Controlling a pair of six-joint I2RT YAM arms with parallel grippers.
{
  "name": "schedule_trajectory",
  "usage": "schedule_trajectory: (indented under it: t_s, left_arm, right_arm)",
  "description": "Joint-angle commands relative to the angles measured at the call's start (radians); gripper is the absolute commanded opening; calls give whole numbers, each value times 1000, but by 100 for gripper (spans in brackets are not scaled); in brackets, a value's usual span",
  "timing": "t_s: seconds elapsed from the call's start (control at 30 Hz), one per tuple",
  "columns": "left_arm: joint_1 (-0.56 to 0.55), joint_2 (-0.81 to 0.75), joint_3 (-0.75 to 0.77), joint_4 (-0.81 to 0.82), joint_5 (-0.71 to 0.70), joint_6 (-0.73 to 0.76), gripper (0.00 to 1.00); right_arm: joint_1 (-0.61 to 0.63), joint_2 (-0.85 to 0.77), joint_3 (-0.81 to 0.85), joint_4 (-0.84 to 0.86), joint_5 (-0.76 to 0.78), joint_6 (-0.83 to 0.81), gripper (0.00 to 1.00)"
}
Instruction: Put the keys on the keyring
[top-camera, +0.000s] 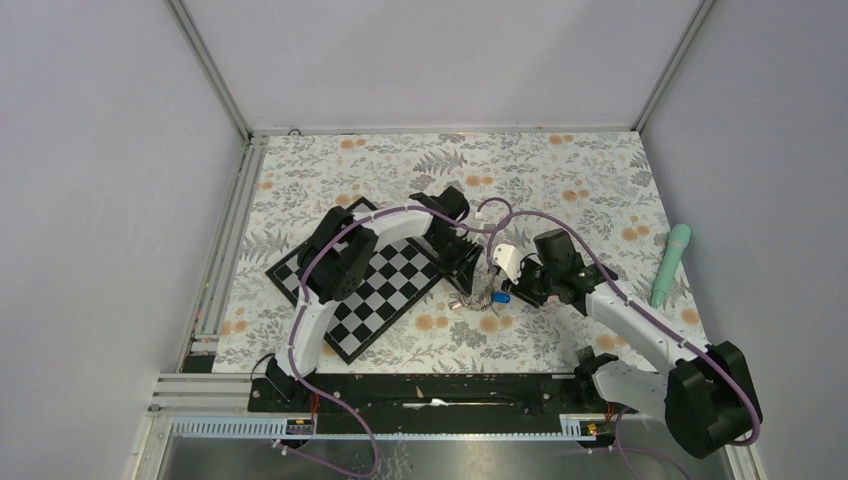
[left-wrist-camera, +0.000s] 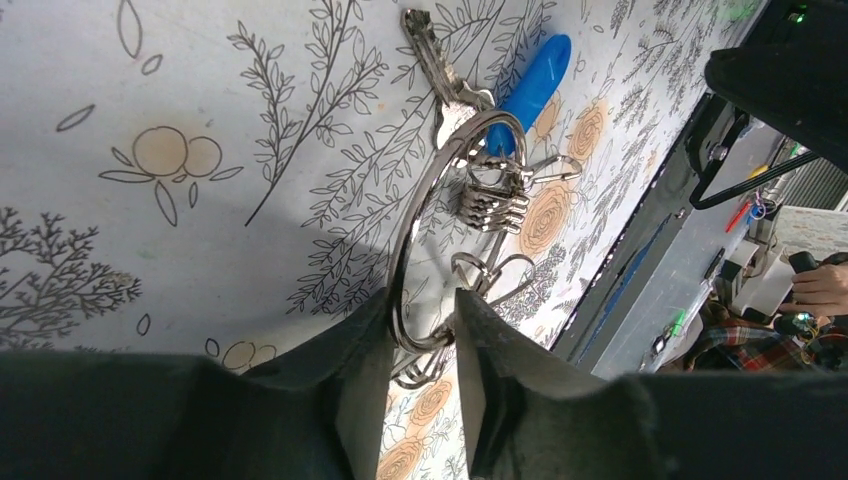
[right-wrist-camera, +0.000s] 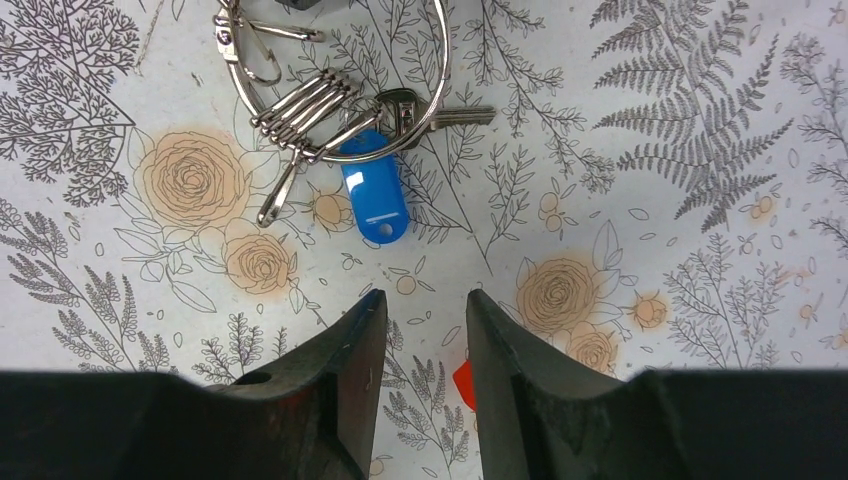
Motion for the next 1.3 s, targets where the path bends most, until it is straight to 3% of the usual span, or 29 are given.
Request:
schedule_trajectory:
  t_s: [0.0,0.17,0.33,0.7,1.0,1.27]
  left_arm:
    - [27,6,50,-10,-66,39,39]
    - [58,-22,82,-10,-33,65,63]
    - [73,-71,72,-10,-39,165,70]
    - [67,-264,-160,106,32,516,72]
    - [33,-314,-187,231,-33,452,68]
    - [-63,-401,-317,311,-87,491,64]
  right_arm:
    - [-3,-50,10,-27,-4,4,43]
    - [-3,-76,24,-53,-4,20,44]
    - [-3,-94,40,-73,-1,47,45]
    - [-19,-229,89,-133,-23,179,45]
    - [-94,-239,157,-116,-18,284,44]
    - [-208,-130,241,-35,9,434,49]
